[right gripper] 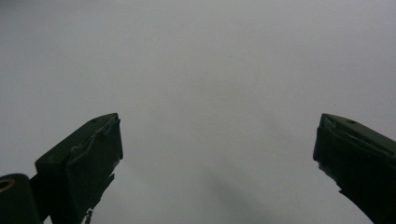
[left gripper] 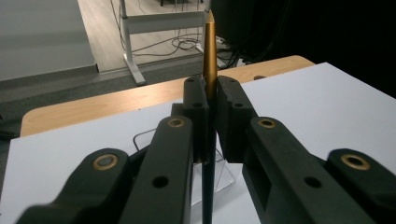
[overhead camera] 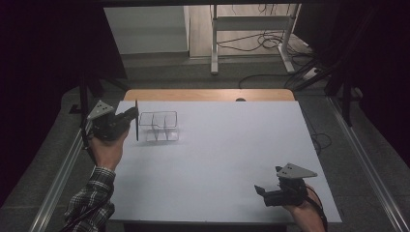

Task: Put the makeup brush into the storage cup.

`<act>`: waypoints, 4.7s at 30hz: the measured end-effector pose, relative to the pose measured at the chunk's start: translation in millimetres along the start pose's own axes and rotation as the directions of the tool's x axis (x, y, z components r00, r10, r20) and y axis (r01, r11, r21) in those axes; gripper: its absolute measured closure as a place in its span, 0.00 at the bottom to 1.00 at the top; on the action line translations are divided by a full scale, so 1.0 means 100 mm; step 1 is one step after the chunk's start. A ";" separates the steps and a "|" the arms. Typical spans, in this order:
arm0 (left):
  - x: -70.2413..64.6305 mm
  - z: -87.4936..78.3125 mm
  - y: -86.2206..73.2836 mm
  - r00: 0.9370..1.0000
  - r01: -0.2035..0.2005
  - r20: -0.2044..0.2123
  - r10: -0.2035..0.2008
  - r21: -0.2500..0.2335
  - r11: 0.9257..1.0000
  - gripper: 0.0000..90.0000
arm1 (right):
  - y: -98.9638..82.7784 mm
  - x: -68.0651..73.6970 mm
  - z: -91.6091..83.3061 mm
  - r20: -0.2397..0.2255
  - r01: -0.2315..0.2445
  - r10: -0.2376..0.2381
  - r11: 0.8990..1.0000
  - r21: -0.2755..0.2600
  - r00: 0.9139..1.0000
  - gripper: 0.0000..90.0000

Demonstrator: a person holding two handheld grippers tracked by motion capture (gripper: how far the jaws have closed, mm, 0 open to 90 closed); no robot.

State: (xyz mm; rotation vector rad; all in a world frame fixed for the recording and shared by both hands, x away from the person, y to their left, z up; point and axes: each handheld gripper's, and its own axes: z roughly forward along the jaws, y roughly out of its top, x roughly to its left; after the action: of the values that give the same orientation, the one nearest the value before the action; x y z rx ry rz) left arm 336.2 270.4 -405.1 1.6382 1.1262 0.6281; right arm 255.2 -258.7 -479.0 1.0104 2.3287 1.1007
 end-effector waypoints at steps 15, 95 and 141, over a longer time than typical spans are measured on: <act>0.05 0.11 0.09 1.000 0.003 -0.009 -0.004 -0.029 1.000 0.93 | 0.00 -0.01 -0.01 -0.003 -0.014 0.014 1.000 -0.014 1.000 0.01; 0.19 0.74 -0.10 0.997 -0.026 -0.078 0.024 -0.022 0.999 0.93 | -0.01 0.01 -0.02 -0.029 0.005 -0.005 1.000 -0.004 1.000 0.01; 0.23 0.87 -0.44 0.997 0.015 -0.073 -0.012 0.048 0.999 0.92 | -0.01 0.02 0.00 -0.036 0.015 -0.015 1.000 0.010 0.999 0.02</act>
State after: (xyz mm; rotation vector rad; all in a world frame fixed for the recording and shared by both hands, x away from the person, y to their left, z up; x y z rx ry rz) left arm 401.1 255.3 -479.4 1.6593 1.2131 0.6608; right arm 252.9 -257.8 -480.1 0.9827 2.3683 1.1109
